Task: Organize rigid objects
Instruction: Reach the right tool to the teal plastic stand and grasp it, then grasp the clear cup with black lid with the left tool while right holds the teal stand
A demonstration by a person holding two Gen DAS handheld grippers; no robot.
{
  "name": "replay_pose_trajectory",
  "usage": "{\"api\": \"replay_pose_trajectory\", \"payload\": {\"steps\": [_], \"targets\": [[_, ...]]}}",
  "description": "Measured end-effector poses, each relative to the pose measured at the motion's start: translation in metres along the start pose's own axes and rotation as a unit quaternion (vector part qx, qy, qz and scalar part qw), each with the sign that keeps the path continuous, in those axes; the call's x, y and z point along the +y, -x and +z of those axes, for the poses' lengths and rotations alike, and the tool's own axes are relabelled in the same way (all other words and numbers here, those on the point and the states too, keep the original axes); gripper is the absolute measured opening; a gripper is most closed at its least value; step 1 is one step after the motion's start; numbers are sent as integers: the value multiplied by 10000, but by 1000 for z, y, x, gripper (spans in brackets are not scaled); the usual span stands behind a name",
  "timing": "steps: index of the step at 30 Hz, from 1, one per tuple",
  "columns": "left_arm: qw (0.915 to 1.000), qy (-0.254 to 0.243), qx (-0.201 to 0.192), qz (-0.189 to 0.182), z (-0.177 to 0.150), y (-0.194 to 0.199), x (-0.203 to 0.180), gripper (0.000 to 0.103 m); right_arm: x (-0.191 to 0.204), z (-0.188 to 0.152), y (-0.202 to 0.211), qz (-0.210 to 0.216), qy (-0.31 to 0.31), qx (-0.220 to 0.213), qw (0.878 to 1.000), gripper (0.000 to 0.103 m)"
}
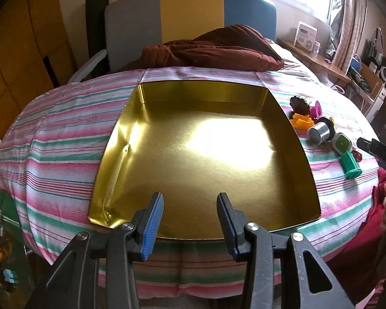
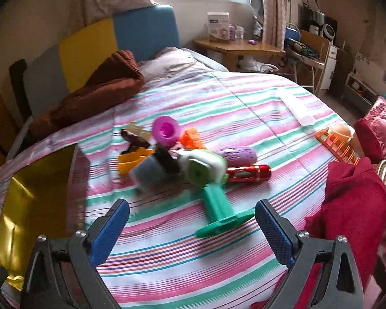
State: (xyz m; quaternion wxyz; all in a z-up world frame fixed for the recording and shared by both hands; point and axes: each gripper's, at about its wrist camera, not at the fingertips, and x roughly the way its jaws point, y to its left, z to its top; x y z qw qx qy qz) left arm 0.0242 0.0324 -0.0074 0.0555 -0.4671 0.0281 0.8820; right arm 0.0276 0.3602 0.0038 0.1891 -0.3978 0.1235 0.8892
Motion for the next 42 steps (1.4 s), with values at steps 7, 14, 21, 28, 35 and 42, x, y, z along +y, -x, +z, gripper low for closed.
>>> {"api": "replay_pose_trajectory", "payload": {"steps": [7, 14, 21, 28, 35, 42], "targets": [[10000, -50, 11, -20, -3, 0, -5, 44, -5, 6, -30, -244, 372, 314, 9985, 86], [9999, -113, 75, -104, -6, -2, -8, 44, -13, 7, -59, -150, 296, 713, 9969, 86], [9996, -161, 65, -208, -10, 1, -13, 44, -18, 5, -73, -60, 160, 972, 9951, 72], [9996, -137, 119, -208, -11, -1, -14, 44, -16, -2, -87, -291, 273, 1314, 9905, 32], [9983, -559, 115, -75, -8, -1, -32, 44, -17, -6, -82, -98, 234, 1461, 9889, 31], [9854, -816, -14, -1496, 20, 4, -75, 44, -31, 13, -60, 275, -67, 1323, 9908, 31]]}}
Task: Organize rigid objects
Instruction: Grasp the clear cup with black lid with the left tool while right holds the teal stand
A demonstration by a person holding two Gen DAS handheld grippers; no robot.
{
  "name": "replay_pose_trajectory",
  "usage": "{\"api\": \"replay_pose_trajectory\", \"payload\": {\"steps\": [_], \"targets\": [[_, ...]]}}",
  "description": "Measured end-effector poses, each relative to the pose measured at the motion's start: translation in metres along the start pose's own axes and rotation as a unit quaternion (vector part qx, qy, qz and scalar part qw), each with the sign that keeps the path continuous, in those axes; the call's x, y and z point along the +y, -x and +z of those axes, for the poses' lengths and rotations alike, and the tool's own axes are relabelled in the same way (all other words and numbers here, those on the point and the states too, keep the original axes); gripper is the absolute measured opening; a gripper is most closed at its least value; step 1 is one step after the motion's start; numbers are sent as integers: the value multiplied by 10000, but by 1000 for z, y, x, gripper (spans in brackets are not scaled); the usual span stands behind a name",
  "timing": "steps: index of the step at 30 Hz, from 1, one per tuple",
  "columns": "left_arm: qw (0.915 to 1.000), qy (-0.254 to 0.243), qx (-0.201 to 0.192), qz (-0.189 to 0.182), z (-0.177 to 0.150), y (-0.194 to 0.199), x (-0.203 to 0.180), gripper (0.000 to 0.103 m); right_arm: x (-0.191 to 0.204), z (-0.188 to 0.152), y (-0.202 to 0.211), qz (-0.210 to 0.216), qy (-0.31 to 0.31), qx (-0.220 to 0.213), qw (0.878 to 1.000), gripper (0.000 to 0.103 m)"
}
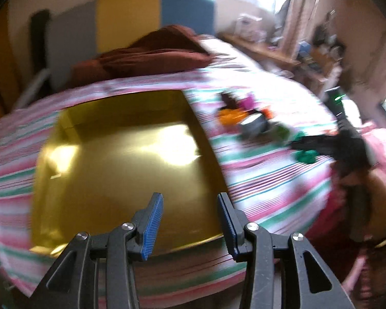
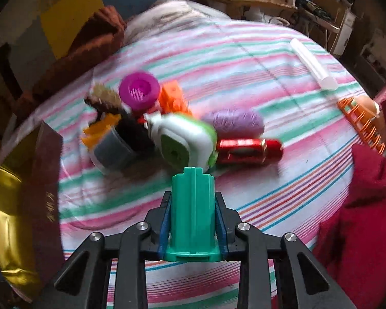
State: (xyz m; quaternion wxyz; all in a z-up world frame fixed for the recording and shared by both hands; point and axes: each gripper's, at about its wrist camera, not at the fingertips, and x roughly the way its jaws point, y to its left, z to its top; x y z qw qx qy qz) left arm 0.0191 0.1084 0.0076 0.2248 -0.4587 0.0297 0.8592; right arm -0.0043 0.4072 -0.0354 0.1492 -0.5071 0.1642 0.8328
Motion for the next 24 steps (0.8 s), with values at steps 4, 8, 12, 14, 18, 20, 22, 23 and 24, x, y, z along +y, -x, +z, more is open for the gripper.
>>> {"api": "replay_pose_trajectory", "payload": {"steps": [4, 8, 12, 14, 18, 20, 22, 23, 24], "targets": [[9988, -489, -15, -84, 34, -14, -38, 44, -19, 12, 17, 39, -263, -458, 9986, 31], [9911, -1284, -313, -155, 58, -26, -77, 44, -37, 20, 16, 421, -863, -586, 9937, 31], [9796, -1921, -152, -576, 82, -55, -109, 62, -43, 23, 19, 601, -1082, -875, 9884, 31], [9795, -1941, 48, -529, 92, -75, -118, 91, -47, 22, 23, 620, -1210, -1009, 9856, 31], [9826, -1726, 374, -569, 110, -110, -125, 90, -61, 23, 29, 595, -1605, -1321, 9763, 31], [9799, -1898, 530, -316, 110, -132, -131, 76, -65, 24, 31, 533, -1726, -1426, 9732, 31], [9754, -2087, 711, 71, 111, -154, -138, 58, -69, 25, 32, 557, -1830, -1475, 9704, 31], [9735, -2139, 791, 142, 110, -161, -139, 58, -71, 25, 32, 609, -1871, -1481, 9692, 31], [9728, -2137, 874, 181, 110, -169, -140, 58, -73, 25, 32, 644, -1909, -1484, 9682, 31]]}}
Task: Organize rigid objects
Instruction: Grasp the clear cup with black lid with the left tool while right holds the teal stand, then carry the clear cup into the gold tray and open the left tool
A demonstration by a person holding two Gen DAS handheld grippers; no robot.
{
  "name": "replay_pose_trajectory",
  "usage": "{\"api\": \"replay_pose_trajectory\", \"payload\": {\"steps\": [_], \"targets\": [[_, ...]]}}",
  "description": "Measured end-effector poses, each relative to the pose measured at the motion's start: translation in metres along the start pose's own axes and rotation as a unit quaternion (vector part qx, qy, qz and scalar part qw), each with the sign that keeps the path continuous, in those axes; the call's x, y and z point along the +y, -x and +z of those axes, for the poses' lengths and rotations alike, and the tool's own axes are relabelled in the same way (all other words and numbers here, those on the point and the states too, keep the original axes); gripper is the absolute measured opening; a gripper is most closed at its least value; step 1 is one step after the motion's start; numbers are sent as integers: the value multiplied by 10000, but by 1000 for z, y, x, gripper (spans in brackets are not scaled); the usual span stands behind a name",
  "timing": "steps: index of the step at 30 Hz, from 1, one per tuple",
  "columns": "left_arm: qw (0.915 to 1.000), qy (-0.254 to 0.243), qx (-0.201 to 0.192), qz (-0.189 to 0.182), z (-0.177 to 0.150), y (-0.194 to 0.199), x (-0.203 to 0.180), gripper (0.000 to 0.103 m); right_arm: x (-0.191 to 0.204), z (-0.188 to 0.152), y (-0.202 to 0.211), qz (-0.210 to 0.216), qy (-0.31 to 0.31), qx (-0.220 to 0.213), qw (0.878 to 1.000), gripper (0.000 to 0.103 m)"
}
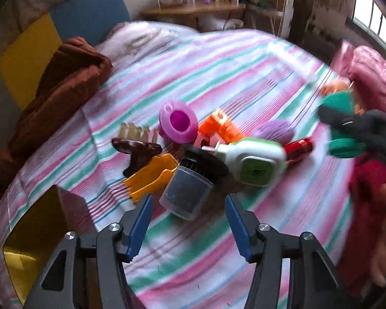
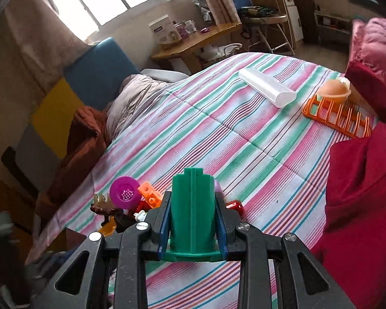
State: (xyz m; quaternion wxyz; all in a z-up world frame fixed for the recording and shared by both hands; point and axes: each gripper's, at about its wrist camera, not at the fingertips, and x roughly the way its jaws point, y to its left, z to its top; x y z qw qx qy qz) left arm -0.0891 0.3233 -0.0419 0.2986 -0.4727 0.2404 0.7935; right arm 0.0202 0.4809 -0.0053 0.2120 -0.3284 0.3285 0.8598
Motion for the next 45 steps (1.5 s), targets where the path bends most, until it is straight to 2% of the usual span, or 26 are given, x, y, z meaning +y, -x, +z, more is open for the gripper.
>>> {"api": "replay_pose_trajectory", "payload": {"steps": [3, 6, 14, 24, 30, 37, 41, 45], "targets": [[9994, 157, 268, -123, 7, -22, 2, 58, 0, 0, -1, 29, 0, 16, 10000, 31], [9997, 12, 170, -166, 13, -29, -1, 58, 1, 1, -1, 60, 14, 26, 10000, 31], [9997, -159, 40, -180, 5, -39, -9, 47, 2, -1, -4, 123, 32, 96, 9999, 31], [9977, 249, 1, -629, -5, -35, 0, 46, 3, -1, -4, 141, 84, 59, 9998, 31], [9952, 465, -178, -844, -19, -13, 5, 46, 4, -2, -5, 192, 129, 85, 9997, 31], [9851, 915, -550, -1346, -42, 28, 21, 46, 14, -5, -5, 184, 401, 73, 9990, 31], [9816, 996, -787, -1428, -55, 51, 32, 46, 20, -9, -9, 237, 544, 165, 9981, 31], [9801, 978, -1088, -1339, -68, 78, 45, 46, 24, -15, -15, 306, 647, 347, 9968, 31]]}}
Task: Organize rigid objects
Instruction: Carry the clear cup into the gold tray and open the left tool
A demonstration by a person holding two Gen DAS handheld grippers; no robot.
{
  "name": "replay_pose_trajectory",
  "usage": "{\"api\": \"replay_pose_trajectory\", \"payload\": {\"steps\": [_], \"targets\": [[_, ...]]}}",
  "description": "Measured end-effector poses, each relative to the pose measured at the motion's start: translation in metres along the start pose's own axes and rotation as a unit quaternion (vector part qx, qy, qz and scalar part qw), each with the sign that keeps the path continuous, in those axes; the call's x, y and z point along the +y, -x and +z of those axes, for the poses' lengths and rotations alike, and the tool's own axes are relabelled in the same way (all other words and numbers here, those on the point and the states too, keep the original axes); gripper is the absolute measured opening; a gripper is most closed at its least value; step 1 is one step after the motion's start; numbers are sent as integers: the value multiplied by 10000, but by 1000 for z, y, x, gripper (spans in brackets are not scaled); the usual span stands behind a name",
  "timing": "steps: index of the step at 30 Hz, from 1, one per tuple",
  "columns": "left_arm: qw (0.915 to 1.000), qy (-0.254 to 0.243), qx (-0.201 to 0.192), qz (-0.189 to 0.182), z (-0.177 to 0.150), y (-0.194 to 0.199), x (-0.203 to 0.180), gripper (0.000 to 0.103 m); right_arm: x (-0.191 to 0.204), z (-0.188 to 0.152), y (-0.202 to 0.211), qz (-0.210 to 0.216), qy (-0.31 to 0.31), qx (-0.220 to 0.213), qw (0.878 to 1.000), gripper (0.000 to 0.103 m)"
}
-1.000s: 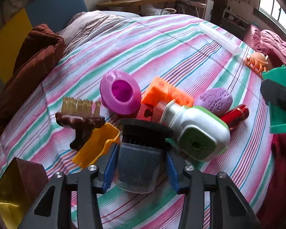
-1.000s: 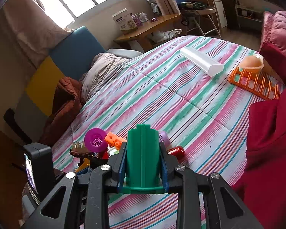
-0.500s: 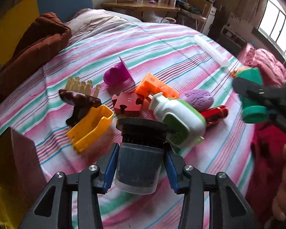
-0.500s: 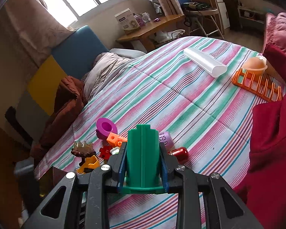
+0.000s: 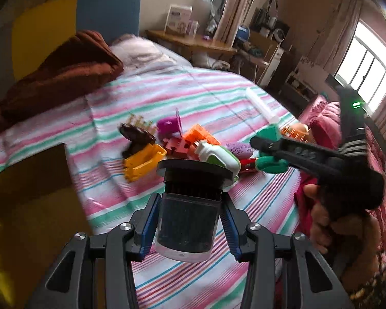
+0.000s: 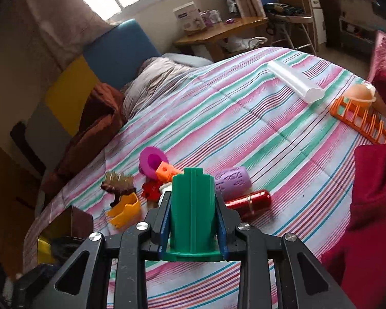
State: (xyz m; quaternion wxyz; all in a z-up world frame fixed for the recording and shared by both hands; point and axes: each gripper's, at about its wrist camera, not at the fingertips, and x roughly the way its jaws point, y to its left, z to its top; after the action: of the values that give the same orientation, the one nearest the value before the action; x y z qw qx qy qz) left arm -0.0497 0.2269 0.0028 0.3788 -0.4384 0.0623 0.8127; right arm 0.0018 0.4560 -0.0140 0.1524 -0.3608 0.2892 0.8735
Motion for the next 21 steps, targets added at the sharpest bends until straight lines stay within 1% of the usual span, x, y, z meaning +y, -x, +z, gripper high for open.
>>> {"api": "replay_pose_trajectory", "payload": {"steps": [3, 9, 12, 15, 17, 21], "targets": [[9998, 38, -184, 112, -7, 24, 13, 46, 6, -3, -1, 56, 154, 33, 9999, 31], [9970, 537, -367, 428, -26, 64, 64, 46, 13, -6, -1, 138, 355, 35, 9993, 31], [9937, 734, -425, 733, -35, 79, 93, 46, 16, -8, 0, 181, 414, 20, 9990, 31], [9888, 948, -448, 1058, -44, 89, 124, 46, 19, -9, -1, 182, 465, 45, 9987, 31], [9838, 1167, -410, 1300, -50, 93, 150, 46, 21, -10, -1, 202, 506, 63, 9985, 31], [9752, 1502, -268, 1601, -60, 92, 188, 46, 25, -11, 1, 284, 604, 2, 9978, 31]]}}
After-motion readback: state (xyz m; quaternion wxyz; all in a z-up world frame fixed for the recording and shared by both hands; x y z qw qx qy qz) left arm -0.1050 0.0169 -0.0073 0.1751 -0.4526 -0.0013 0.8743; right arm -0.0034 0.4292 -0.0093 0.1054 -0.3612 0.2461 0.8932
